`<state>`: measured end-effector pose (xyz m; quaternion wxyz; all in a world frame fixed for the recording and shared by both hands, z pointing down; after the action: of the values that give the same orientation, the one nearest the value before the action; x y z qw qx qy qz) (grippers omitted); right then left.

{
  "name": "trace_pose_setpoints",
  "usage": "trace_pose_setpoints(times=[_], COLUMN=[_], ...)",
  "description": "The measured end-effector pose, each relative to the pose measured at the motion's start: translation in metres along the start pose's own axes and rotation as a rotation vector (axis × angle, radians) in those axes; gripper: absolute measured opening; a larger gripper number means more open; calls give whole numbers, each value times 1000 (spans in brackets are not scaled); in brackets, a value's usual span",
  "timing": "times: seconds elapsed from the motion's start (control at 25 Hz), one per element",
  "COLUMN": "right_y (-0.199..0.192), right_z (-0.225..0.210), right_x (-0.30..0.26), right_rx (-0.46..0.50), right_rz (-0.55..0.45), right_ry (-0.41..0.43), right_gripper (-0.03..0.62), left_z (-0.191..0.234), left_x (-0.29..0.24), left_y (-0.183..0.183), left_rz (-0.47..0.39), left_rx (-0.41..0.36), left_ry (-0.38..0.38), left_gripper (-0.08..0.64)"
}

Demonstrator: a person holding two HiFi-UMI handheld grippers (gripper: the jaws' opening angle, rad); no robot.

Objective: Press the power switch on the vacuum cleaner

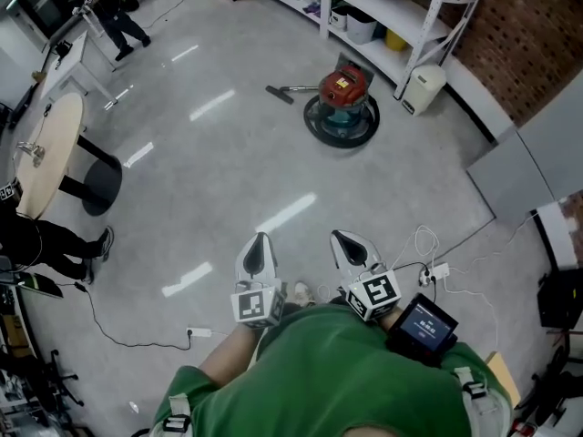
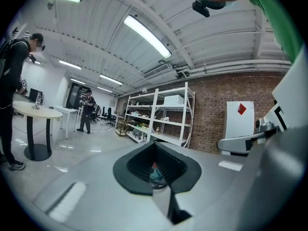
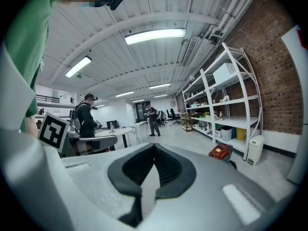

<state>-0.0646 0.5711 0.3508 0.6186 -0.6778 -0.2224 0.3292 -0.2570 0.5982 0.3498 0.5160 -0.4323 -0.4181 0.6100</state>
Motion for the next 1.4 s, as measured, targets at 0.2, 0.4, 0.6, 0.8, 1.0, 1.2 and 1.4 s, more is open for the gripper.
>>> trace_pose_setpoints(times=[0.2,0.4,0.6,0.8,1.0,1.2,1.4], right_y=[5,11,17,13,12,16,18], right_z=[14,24,30,31,16,-18,-55], right_x=[-38,-64,-84,-98,-114,-138,-161], right_rx=[17,34,51,57,44,16,-9], right_rz=[14,22,32,43,42,26,20], right_ry=[19,50,84,111,124,123,117], right_gripper=[2,2,2,2,2,2,2], left_z=[36,59,77,89,92,87,81], left_x=[-8,-11,-12,-10,-29,-69,-115], left_y=[6,19,25,17,19,28,36], left_rz=[-6,-23,-27,-17,-10,-8,-6], left_rx=[24,56,68,82,79,51,32], left_ry=[24,83,125,165,185,196,193], left_gripper=[6,6,7,6,6,6,6])
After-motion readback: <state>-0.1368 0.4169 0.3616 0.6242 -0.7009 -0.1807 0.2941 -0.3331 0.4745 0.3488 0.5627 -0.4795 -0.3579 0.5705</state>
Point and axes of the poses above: the fingertips, and each gripper's own axes: x backward along the fingers, z to its left, y out of its top, the point moved 4 cm from there along x, backward along the fingers, and after that the axes turned 8 degrees about x, right-handed, at the moved point
